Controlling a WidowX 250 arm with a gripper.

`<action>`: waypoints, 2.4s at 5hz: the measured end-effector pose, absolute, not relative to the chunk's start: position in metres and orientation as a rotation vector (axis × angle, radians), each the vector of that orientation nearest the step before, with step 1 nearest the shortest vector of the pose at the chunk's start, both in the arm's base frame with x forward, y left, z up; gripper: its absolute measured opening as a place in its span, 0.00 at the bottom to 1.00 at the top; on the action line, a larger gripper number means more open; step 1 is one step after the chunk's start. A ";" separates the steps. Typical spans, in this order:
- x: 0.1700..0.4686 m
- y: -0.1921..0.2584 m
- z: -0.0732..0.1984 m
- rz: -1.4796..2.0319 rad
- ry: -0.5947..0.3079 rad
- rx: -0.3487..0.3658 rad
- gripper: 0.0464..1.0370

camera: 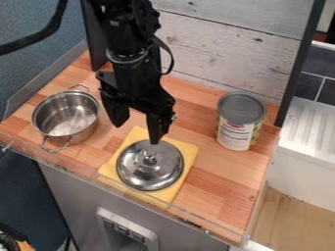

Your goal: Move the silver pot to the middle top of the table

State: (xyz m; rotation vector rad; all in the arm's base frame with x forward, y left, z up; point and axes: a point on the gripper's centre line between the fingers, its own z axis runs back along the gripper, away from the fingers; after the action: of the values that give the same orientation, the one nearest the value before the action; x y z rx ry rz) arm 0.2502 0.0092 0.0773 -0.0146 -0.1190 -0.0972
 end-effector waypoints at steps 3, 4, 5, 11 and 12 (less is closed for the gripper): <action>0.266 0.062 0.071 0.098 -0.105 -0.006 0.96; 0.272 0.091 0.069 0.197 -0.111 0.019 0.96; 0.272 0.107 0.060 0.253 -0.091 0.061 0.96; 0.284 0.117 0.022 0.242 0.010 -0.017 0.96; 0.283 0.115 0.016 0.247 0.028 -0.025 0.91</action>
State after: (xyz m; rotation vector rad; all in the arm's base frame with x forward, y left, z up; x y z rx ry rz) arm 0.2826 0.1147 0.0158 -0.0253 0.0280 0.2467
